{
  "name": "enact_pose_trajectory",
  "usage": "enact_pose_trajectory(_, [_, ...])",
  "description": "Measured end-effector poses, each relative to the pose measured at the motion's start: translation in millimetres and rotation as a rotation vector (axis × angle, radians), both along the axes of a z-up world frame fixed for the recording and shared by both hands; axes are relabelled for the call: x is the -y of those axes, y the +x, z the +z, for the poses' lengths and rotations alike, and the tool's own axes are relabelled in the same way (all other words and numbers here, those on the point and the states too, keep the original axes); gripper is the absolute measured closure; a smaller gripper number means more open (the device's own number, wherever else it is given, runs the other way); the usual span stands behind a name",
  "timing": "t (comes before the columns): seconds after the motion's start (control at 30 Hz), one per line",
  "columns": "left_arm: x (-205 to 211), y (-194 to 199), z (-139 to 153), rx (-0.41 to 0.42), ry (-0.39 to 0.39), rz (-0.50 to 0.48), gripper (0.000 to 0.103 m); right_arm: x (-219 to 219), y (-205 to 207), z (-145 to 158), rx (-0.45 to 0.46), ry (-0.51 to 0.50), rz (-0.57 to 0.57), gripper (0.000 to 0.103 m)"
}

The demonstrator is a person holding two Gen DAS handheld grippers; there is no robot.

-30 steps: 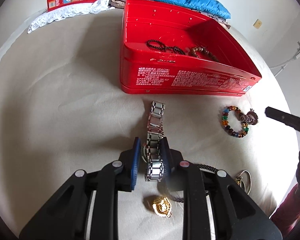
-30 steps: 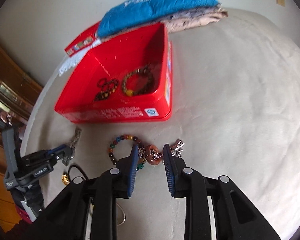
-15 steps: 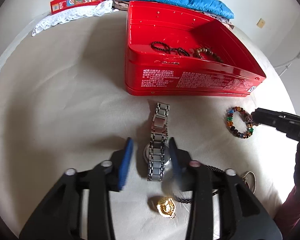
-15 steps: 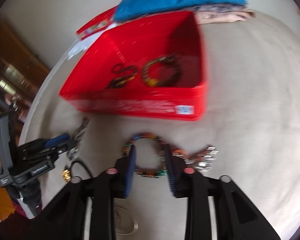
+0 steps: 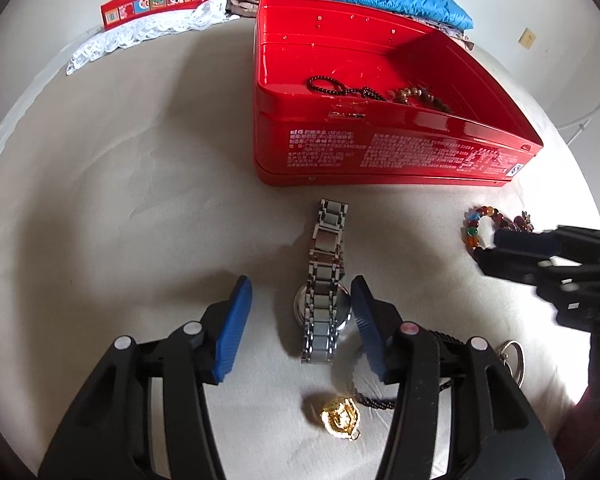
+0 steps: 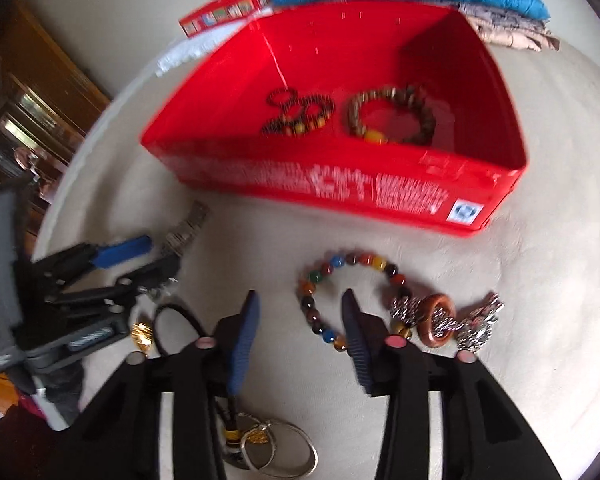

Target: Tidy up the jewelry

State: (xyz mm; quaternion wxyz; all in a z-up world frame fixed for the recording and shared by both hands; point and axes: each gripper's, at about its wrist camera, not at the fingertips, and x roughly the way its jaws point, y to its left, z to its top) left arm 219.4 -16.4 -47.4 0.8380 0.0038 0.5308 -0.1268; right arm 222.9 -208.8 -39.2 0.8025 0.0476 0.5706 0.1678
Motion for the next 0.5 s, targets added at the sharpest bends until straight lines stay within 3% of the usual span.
enact_pose_trajectory(0.1, [-2,-1,2,0.008,0.028,0.024,0.045,-3,-2,-3,0.03,-0.043,0.006,0.07])
enact_pose_trajectory(0.17, [-4,-1,2,0.02,0.06,0.047,0.038,-8,-5,-3,0.064,-0.108,0.01,0.093])
enact_pose_trajectory(0.3, [-6,2,0,0.015,0.062,0.047,0.038,0,-5,1,0.059,-0.017,0.002,0.096])
enact_pose_trajectory(0.43, [-2,1,0,0.022,0.025,0.007,0.06,16,-10,28,0.101,0.187,0.017,0.096])
enact_pose_trajectory(0.5, [1,0,1,0.014,-0.015,-0.021,0.082,22,-14,44,0.128,0.257,0.024,0.096])
